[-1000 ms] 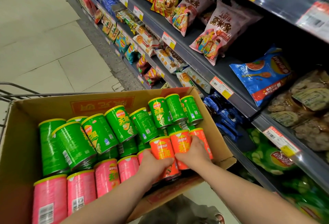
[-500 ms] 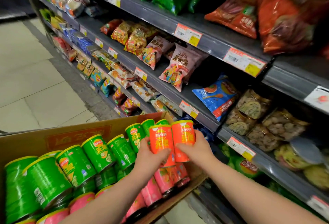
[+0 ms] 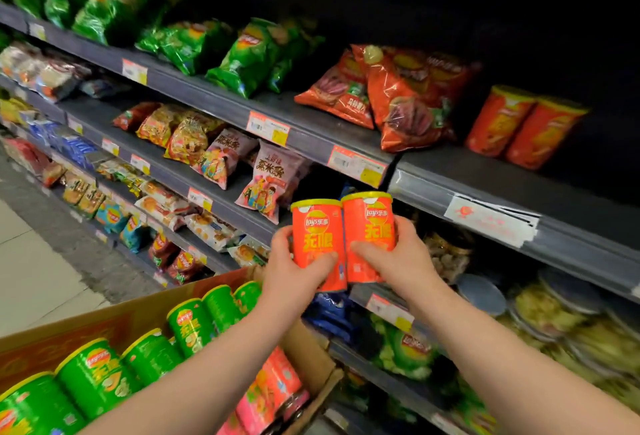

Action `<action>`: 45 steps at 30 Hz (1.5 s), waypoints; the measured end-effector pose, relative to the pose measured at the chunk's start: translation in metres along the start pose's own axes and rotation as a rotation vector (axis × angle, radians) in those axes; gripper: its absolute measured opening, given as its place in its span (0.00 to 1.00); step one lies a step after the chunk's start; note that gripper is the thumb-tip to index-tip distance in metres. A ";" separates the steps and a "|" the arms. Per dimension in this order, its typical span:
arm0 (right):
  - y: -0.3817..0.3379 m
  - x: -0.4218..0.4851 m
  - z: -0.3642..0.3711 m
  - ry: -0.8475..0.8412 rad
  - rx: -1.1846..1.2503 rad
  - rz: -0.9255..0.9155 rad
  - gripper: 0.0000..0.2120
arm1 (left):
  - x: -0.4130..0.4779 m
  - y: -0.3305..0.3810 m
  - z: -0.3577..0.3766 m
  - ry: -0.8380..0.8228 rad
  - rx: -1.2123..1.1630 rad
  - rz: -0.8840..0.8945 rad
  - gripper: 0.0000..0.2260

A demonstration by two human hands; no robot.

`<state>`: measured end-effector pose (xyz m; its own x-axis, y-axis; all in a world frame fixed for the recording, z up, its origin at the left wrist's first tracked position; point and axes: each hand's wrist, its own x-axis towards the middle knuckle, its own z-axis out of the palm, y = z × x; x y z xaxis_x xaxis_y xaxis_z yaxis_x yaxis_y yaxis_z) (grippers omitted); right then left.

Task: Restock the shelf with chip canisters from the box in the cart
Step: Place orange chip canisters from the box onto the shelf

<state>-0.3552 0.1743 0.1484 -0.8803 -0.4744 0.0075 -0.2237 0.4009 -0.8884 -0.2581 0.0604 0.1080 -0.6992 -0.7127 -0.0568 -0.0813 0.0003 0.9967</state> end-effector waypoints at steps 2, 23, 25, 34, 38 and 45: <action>-0.008 0.005 -0.022 0.033 0.030 -0.020 0.25 | 0.003 0.018 0.014 -0.017 -0.012 0.042 0.29; -0.004 0.134 -0.181 0.396 -0.041 0.036 0.33 | 0.040 0.112 0.130 -0.143 -0.103 0.235 0.24; 0.000 0.142 -0.183 0.432 -0.027 0.009 0.33 | 0.044 0.114 0.132 -0.142 -0.100 0.235 0.24; 0.010 0.158 -0.184 0.327 -0.153 0.012 0.37 | 0.055 0.116 0.141 -0.148 -0.090 0.246 0.25; 0.013 0.165 -0.187 0.328 -0.132 0.017 0.36 | 0.057 0.117 0.145 -0.158 -0.081 0.259 0.26; 0.019 0.162 -0.194 0.346 -0.120 0.007 0.40 | 0.060 0.123 0.153 -0.200 -0.098 0.285 0.24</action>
<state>-0.5831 0.2569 0.2213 -0.9668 -0.1864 0.1748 -0.2467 0.5018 -0.8291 -0.4190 0.1252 0.2179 -0.8099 -0.5421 0.2240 0.1992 0.1050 0.9743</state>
